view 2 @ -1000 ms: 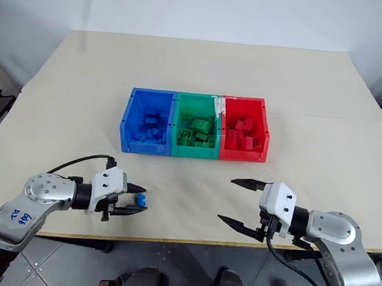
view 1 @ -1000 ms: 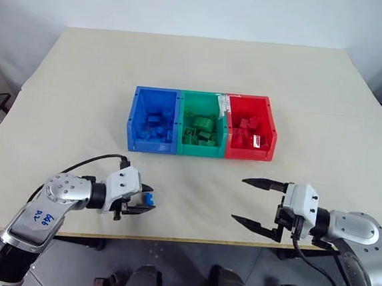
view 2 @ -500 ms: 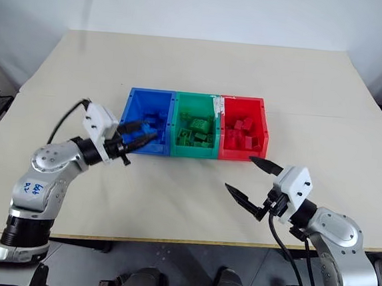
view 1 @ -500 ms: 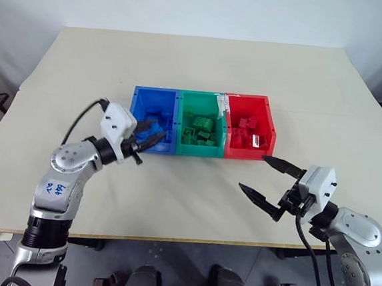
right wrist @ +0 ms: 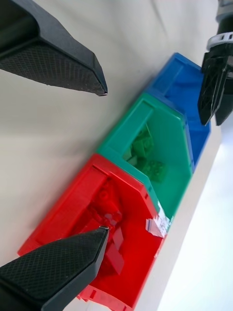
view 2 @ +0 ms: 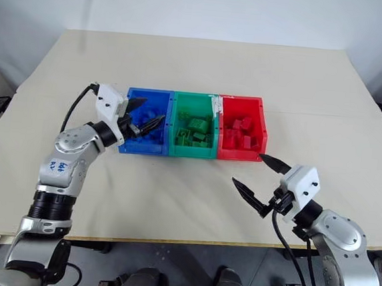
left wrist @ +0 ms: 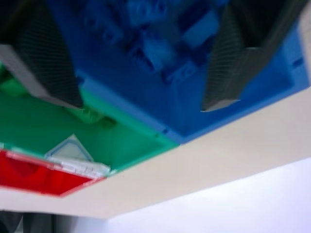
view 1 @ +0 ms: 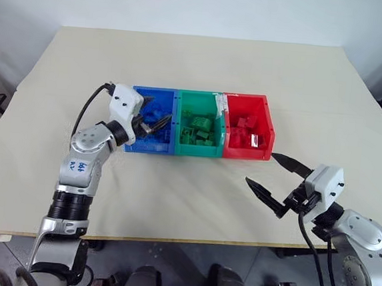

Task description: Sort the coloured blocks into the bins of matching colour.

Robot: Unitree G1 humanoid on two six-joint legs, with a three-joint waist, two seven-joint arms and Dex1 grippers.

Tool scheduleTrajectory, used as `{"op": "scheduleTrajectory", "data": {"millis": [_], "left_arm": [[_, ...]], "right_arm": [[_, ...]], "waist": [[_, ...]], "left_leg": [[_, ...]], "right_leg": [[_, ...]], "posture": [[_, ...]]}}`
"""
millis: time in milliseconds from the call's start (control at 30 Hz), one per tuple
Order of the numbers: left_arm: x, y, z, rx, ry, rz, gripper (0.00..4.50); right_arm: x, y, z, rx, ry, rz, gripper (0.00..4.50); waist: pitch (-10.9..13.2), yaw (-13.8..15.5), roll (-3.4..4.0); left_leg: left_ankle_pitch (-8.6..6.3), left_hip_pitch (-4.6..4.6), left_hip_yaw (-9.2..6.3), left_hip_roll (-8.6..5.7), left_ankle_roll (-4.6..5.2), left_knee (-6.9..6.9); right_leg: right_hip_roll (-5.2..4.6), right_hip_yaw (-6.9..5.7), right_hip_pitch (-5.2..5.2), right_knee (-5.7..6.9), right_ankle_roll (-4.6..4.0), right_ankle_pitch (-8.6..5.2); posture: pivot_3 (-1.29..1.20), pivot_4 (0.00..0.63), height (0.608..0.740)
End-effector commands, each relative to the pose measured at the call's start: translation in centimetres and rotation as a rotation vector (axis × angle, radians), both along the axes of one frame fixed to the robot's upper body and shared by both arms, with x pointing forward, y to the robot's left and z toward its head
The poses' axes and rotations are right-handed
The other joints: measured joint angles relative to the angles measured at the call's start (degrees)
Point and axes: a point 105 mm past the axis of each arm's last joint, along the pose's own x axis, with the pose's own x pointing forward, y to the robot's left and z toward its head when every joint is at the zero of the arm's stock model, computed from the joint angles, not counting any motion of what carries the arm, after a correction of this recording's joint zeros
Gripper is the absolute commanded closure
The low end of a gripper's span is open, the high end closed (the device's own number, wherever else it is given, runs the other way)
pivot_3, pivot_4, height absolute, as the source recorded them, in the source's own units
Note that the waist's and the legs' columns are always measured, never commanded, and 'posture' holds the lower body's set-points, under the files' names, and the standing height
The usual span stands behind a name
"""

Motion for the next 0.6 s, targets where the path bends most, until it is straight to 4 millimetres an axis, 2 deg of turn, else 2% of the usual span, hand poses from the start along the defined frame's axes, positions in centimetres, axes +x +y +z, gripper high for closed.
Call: {"op": "scheduleTrajectory", "data": {"millis": [33, 100, 167, 233, 400, 500, 600], "left_arm": [[-4.1, 4.7, -0.4, 0.098, -0.057, -0.038, 0.03], [-5.4, 5.9, -1.0, 0.138, -0.059, -0.055, 0.03], [-6.6, 8.3, -1.5, 0.153, -0.053, -0.031, 0.03], [-8.8, 10.3, -2.7, 0.211, -0.003, -0.048, 0.03], [-12.3, 10.8, -5.1, 0.256, 0.108, -0.114, 0.03], [-12.9, 10.8, -5.7, 0.305, 0.096, -0.090, 0.03], [-13.3, 10.0, -5.8, 0.289, 0.087, -0.093, 0.03]], "right_arm": [[-0.7, 0.3, 0.8, -0.052, -0.042, 0.066, 0.00], [-0.8, 0.2, 0.5, -0.065, -0.029, 0.086, 0.00], [-0.8, 0.2, 0.0, -0.091, -0.009, 0.126, 0.00], [-0.9, 0.3, -0.8, -0.167, 0.024, 0.212, 0.00], [-1.3, 0.3, -1.4, -0.228, 0.067, 0.342, 0.00], [-1.3, -0.2, -1.9, -0.279, 0.071, 0.368, 0.00], [-0.8, -0.6, -1.8, -0.259, 0.063, 0.348, 0.00]], "waist": [[0.0, -0.9, 0.01], [0.0, -1.3, 0.01], [0.0, -0.7, 0.00], [0.0, -0.2, -0.01], [0.0, 0.2, 0.00], [0.0, 0.5, -0.01], [0.0, 0.3, -0.01]], "left_leg": [[0.00, 0.02, 0.00, 0.01, 0.00, -0.03], [0.00, 0.07, 0.05, 0.03, 0.00, -0.14], [0.00, 0.01, 0.01, 0.05, 0.00, -0.09], [-0.01, -0.03, 0.01, 0.03, 0.01, 0.05], [-0.06, -0.01, 0.06, 0.04, 0.08, 0.01], [-0.06, -0.02, 0.05, 0.04, 0.07, 0.04], [-0.06, 0.00, 0.06, 0.04, 0.08, 0.05]], "right_leg": [[0.00, 0.00, 0.00, 0.00, 0.00, 0.00], [0.00, 0.00, -0.08, 0.04, 0.00, 0.00], [0.01, -0.05, -0.08, 0.01, -0.01, -0.01], [-0.01, -0.03, 0.03, -0.07, -0.01, -0.01], [-0.01, -0.01, 0.02, -0.12, -0.02, -0.01], [-0.01, -0.02, 0.03, -0.11, -0.02, -0.01], [-0.02, -0.01, 0.05, -0.12, -0.03, -0.01]], "posture": [[0.00, 0.150, 0.740], [0.00, 0.150, 0.740], [0.00, 0.150, 0.740], [0.00, 0.150, 0.740], [0.00, 0.150, 0.740], [0.00, 0.150, 0.740], [0.00, 0.150, 0.740]]}}
